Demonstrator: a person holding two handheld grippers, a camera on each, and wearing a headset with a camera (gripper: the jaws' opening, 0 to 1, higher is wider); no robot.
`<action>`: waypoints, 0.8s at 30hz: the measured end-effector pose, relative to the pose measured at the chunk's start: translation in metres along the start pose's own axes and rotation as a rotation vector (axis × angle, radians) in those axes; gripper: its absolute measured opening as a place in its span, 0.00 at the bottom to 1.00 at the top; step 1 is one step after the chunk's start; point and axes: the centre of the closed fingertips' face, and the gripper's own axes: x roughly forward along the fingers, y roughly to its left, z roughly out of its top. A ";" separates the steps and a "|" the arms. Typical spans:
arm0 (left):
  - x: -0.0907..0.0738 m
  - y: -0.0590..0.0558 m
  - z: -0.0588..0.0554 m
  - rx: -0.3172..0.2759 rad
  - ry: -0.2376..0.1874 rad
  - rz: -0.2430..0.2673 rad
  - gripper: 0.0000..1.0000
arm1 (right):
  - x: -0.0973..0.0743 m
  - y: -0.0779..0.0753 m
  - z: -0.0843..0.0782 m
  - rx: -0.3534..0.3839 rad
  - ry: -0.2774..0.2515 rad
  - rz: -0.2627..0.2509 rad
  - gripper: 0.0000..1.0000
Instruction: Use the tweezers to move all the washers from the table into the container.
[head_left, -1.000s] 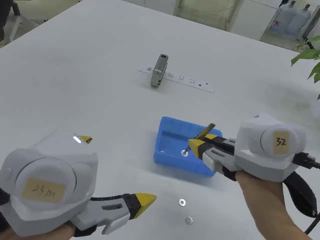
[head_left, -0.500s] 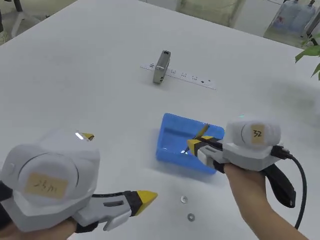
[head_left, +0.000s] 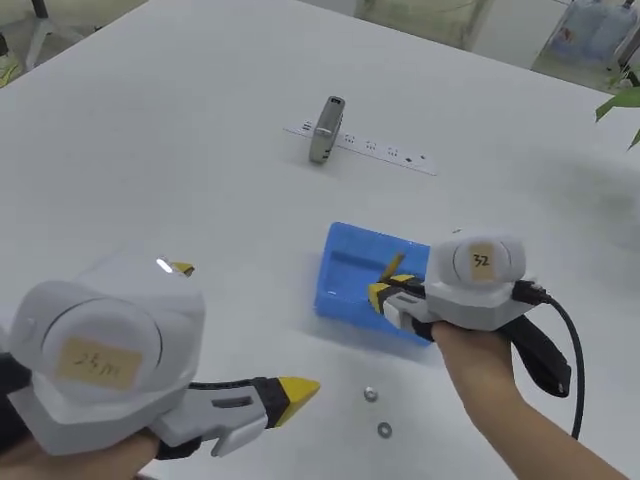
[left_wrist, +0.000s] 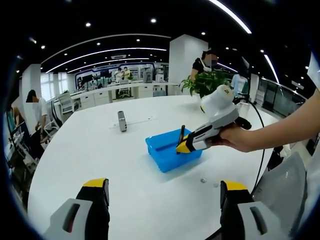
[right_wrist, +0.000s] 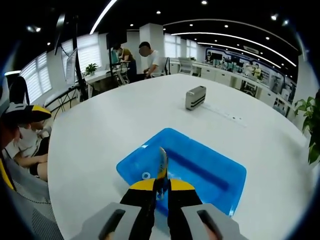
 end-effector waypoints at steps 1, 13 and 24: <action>0.000 0.000 0.000 0.001 0.000 0.000 0.94 | 0.001 0.000 -0.001 0.000 0.002 0.002 0.04; 0.000 -0.001 0.001 0.012 0.000 -0.007 0.94 | -0.016 -0.005 0.012 0.026 -0.051 -0.009 0.05; -0.001 -0.001 0.000 0.019 0.005 -0.011 0.93 | -0.067 0.008 0.018 0.020 -0.124 0.009 0.05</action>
